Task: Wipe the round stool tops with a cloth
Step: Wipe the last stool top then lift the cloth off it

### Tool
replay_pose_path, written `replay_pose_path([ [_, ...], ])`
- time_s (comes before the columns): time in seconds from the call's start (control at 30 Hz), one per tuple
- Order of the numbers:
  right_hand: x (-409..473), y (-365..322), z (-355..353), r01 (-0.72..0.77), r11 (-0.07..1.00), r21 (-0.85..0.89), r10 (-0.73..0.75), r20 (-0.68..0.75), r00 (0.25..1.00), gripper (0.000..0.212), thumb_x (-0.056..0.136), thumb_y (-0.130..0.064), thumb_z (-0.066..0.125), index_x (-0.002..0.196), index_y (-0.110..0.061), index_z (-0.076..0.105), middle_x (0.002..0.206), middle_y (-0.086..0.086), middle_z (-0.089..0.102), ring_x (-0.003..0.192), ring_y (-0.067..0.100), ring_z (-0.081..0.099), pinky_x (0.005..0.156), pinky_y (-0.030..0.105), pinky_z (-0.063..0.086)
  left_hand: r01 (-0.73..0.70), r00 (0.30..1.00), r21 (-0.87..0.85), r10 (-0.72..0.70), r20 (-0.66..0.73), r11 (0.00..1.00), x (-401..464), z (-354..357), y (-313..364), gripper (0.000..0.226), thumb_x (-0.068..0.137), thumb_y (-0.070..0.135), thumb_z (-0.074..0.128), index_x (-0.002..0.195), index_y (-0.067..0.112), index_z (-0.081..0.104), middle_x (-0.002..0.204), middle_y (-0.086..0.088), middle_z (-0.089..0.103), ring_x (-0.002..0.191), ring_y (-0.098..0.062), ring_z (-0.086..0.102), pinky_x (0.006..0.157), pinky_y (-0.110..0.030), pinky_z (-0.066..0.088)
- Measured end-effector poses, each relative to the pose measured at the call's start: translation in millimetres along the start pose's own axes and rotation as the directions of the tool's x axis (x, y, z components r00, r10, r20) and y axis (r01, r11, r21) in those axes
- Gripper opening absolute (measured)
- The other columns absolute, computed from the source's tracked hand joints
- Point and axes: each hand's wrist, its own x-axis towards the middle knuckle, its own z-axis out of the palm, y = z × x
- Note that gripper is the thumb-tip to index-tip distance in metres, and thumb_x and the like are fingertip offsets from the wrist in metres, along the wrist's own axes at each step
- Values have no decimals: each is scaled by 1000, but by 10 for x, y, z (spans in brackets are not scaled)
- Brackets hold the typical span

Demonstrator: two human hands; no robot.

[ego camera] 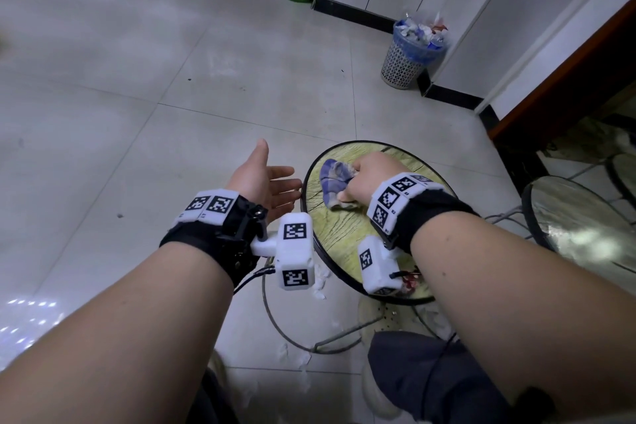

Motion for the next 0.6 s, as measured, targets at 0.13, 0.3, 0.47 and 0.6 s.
replay_pose_path([
  [0.13, 107, -37, -18, 0, 1000, -14, 0, -8, 1000, 28, 73, -30, 71, 64, -13, 50, 70, 5, 58, 69, 25, 57, 63, 25, 42, 4, 1000, -12, -4, -8, 1000, 30, -25, 35, 69, 92, 66, 26, 102, 7, 60, 106, -15, 66, 96, -29, 63, 70, -36, 48],
  [0.3, 201, -75, -74, 18, 1000, -9, -18, -13, 1000, 28, 75, -26, 72, 64, -13, 50, 68, 3, 55, 66, 24, 52, 52, 22, 34, 7, 1000, -13, -7, -18, 1000, 82, -57, 45, 68, 92, 66, 25, 100, 8, 59, 108, -15, 66, 93, -28, 63, 69, -35, 46],
  [0.47, 295, -118, -108, 40, 999, 3, -40, -1, 999, 28, 75, -28, 72, 65, -14, 51, 67, 3, 53, 65, 23, 51, 50, 22, 32, 8, 1000, -9, -8, -14, 1000, 110, -41, 57, 68, 92, 66, 24, 102, 8, 59, 107, -14, 66, 95, -28, 63, 72, -36, 47],
  [0.6, 366, -155, -150, 43, 999, 13, -43, -15, 999, 32, 75, -27, 72, 61, -14, 47, 64, 2, 51, 68, 24, 50, 50, 21, 32, 14, 1000, -14, -14, -3, 1000, 130, -29, 70, 68, 92, 66, 24, 100, 9, 58, 104, -13, 67, 93, -28, 63, 74, -35, 47],
])
